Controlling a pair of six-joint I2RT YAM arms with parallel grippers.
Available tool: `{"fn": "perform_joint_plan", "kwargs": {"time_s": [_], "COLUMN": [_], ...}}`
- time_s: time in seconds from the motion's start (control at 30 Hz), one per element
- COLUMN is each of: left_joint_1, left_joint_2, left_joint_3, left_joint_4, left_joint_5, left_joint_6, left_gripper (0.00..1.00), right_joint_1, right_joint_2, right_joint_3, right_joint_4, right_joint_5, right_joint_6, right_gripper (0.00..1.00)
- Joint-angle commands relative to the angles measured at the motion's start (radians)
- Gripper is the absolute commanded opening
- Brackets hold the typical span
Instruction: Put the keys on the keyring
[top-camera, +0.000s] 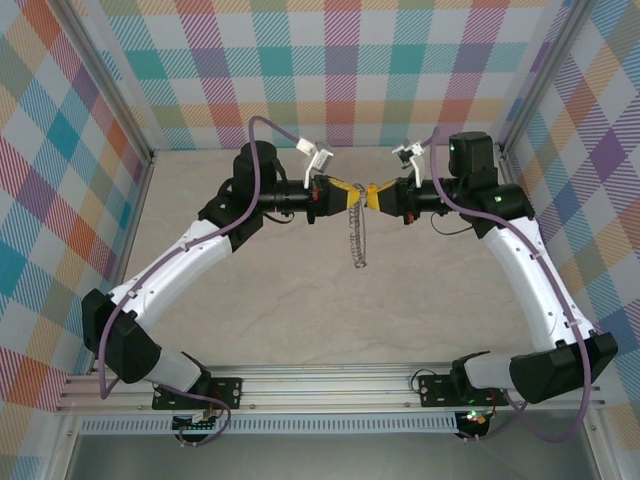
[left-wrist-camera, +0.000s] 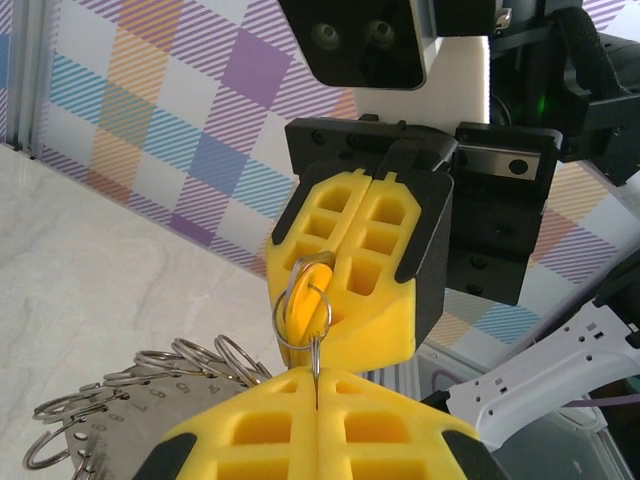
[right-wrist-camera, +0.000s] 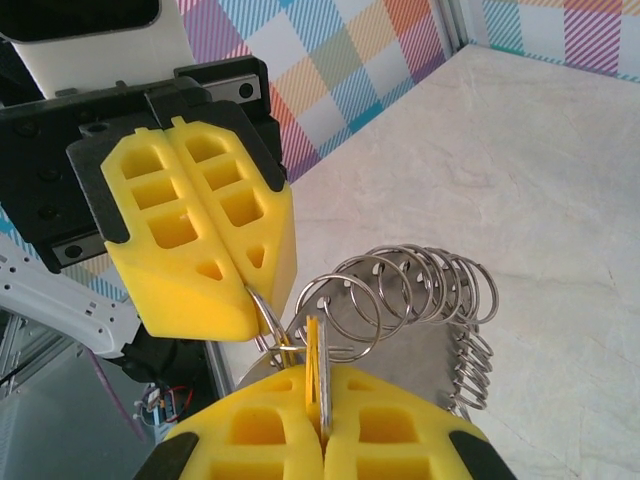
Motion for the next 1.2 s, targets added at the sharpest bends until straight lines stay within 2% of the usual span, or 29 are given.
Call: {"fn": "perform_joint_plan", "kwargs": {"time_s": [0.0,1.17], "left_joint_1": [-0.005,-0.005], "left_joint_2": [0.012,0.126], "left_joint_3": [0.055,0.158], "left_joint_4": [-0.031,-0.202], "left_joint_5": [0.043,0.100], "left_joint_6": [0.045,0.157], "left_gripper": [0.00,0.00], "right_joint_1": [-0.007,0.012], "right_joint_2": [0.016,0.008], "right_joint_3": [0.040,0.103], "right_joint_4": [-0.029,-0.100], "right_joint_5": [-0.043,-0.064], "right_joint_6": [-0.066,-0.110], "right_gripper": [0.00,0.00]}}
